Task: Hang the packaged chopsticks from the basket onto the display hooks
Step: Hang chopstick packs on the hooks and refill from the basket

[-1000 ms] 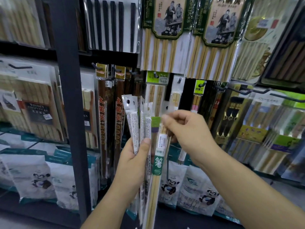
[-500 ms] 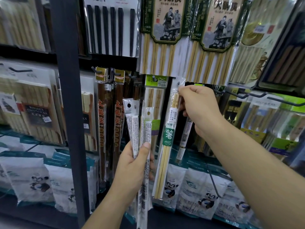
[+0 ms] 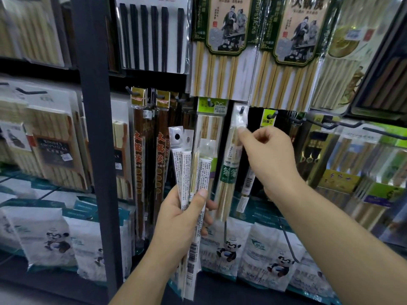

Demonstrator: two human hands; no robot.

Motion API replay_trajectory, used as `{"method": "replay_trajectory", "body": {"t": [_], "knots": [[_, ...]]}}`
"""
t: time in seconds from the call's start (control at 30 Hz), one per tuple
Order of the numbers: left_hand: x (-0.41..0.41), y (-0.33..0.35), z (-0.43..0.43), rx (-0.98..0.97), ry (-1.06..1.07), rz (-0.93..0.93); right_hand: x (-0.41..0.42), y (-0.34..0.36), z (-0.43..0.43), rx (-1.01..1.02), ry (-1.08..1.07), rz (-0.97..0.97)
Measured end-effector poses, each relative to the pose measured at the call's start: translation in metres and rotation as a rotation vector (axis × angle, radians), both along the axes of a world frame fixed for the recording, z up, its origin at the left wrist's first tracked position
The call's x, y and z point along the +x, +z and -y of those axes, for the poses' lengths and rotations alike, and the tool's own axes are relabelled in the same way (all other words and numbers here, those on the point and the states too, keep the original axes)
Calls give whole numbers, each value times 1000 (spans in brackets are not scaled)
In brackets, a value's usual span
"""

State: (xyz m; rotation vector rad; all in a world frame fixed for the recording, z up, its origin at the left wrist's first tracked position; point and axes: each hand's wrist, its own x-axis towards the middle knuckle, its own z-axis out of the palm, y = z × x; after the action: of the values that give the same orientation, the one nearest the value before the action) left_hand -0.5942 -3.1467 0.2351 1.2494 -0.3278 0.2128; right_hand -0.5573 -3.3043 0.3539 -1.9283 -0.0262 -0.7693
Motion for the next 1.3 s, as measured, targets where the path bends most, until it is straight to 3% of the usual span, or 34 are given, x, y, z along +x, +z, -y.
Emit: {"method": "replay_trajectory", "body": {"t": [0.23,0.37,0.5,0.8,1.3], "knots": [[-4,0,5,-3,-72,-49,-14,-21,-16,-70,289,-138],[-3,-1,5,-48,-88,-89,-13,-14,-13,-78,235,-81],[0,-4,4,-25,-35,-86,-7,12,-6,57,189,-46],[4,-9,3,35,20,-97,14,38,-2,27,120,-27],[6,-7,-2,36,8,-119,7,27,-2,-251,-7,0]]}}
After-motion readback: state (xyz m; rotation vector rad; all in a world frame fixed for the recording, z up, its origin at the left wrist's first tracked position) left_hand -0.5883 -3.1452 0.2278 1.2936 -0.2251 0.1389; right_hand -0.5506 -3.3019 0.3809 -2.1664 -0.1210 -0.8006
